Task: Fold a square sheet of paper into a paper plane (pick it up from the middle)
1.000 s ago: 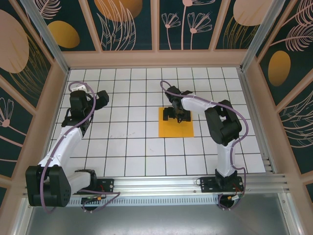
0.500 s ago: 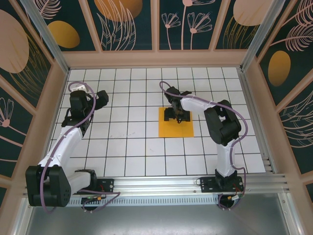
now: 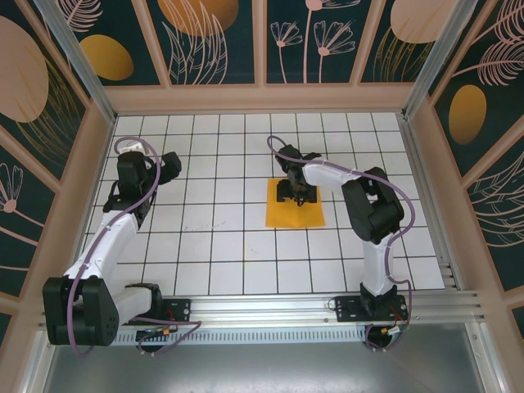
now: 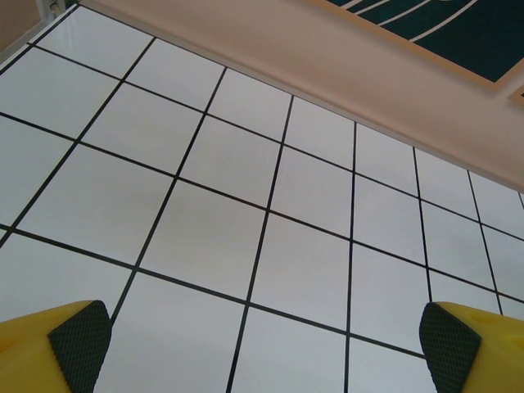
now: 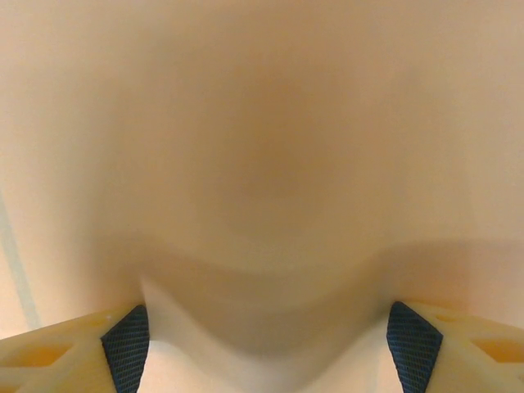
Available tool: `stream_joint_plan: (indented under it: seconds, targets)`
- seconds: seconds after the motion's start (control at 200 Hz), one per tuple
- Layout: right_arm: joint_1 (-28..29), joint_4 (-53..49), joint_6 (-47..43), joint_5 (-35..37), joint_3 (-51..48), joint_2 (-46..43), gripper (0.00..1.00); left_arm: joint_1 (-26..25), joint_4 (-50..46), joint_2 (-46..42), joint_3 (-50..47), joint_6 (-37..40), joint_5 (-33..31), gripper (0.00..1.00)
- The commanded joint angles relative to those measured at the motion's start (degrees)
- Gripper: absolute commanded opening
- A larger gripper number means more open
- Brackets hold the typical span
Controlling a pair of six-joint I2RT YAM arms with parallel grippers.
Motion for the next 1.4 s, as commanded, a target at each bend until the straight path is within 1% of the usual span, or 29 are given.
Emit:
stream_joint_plan:
  seconds: [0.0, 0.11, 0.215, 0.28, 0.39, 0.525, 0.656, 0.871, 1.001, 1.116, 1.201, 1.291, 1.396]
  targets:
    - [-0.50, -0.17, 0.93, -0.73, -3.34, 4.16, 0.77, 0.31, -0.65, 0.49, 1.52, 0.98, -0.88, 0.99]
    - [-0.50, 1.24, 1.02, -3.22, -2.85, 2.01, 0.75, 0.31, -0.65, 0.70, 1.57, 0.89, -0.59, 0.99]
    - [-0.44, 0.65, 1.97, -3.20, -1.87, 0.37, 0.80, 0.31, -0.95, 0.80, 1.71, 0.87, -0.37, 0.99]
    - [-0.26, -0.21, 2.42, -1.09, -1.53, -1.08, 0.81, 0.35, -1.07, 0.72, 1.71, 0.95, -0.46, 0.98]
    - [0.38, -2.07, 2.75, 2.56, -1.13, -4.11, 0.88, 0.27, -1.10, 0.71, 1.71, 0.88, -0.37, 0.98]
    - [1.58, -2.12, 4.11, 0.69, -2.81, -6.44, 0.93, 0.31, -1.10, 0.97, 1.80, 0.89, -0.20, 0.99]
    - [2.50, -0.19, 5.83, -2.88, -5.02, -5.64, 0.94, 0.31, -1.17, 1.19, 1.71, 0.85, -0.11, 0.98]
    - [2.93, 0.14, 6.39, -1.91, -5.60, -2.27, 0.92, 0.31, -1.35, 1.68, 1.89, 0.85, 0.33, 0.98]
    - [2.78, 0.27, 6.57, -1.09, -6.12, -0.57, 0.88, 0.31, -1.53, 1.85, 2.01, 0.89, 0.42, 0.99]
    - [2.45, 0.70, 7.39, -1.06, -6.82, -0.02, 0.77, 0.31, -1.53, 2.12, 2.05, 1.04, 1.57, 0.99]
    - [2.13, 1.41, 7.80, -0.87, -6.78, -0.59, 0.72, 0.31, -1.44, 2.51, 2.15, 1.15, 4.10, 0.98]
    - [1.88, 2.25, 7.82, -1.01, -6.13, -1.77, 0.65, 0.31, -1.48, 3.03, 2.33, 1.22, 7.50, 0.98]
    - [1.70, 5.33, 7.30, -2.87, -6.80, -4.54, 0.55, 0.30, -0.38, 3.91, 2.03, 0.50, 11.59, 0.99]
